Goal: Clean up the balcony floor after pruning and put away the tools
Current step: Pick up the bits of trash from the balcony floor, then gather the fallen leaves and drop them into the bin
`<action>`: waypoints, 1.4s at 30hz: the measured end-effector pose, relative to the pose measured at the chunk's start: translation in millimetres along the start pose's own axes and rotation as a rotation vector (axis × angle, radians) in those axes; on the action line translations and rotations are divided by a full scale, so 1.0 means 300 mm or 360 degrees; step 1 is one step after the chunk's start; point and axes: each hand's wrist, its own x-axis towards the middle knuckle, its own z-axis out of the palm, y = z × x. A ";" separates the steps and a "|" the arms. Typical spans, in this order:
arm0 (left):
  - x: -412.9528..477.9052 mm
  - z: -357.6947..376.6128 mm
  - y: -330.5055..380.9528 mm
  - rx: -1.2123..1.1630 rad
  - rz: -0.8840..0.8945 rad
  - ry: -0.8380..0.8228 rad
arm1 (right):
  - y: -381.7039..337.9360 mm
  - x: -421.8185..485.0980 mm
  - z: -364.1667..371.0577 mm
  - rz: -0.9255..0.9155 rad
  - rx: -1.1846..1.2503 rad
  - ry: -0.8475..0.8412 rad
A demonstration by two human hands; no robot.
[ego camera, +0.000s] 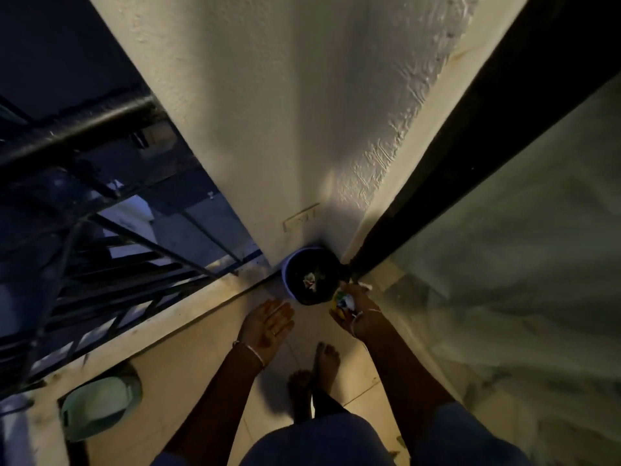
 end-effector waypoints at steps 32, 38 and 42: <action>-0.196 0.094 -0.127 0.1235 -0.0416 -0.0671 | 0.491 -0.444 -0.306 -0.0589 0.1291 0.0295; -0.279 -0.103 -0.153 0.1532 -0.0554 -0.0716 | 0.908 -0.555 -0.293 -0.0600 0.1634 0.0439; -0.322 -0.214 -0.200 0.1671 -0.0651 -0.0723 | 1.162 -0.603 -0.317 -0.0568 0.1896 0.0578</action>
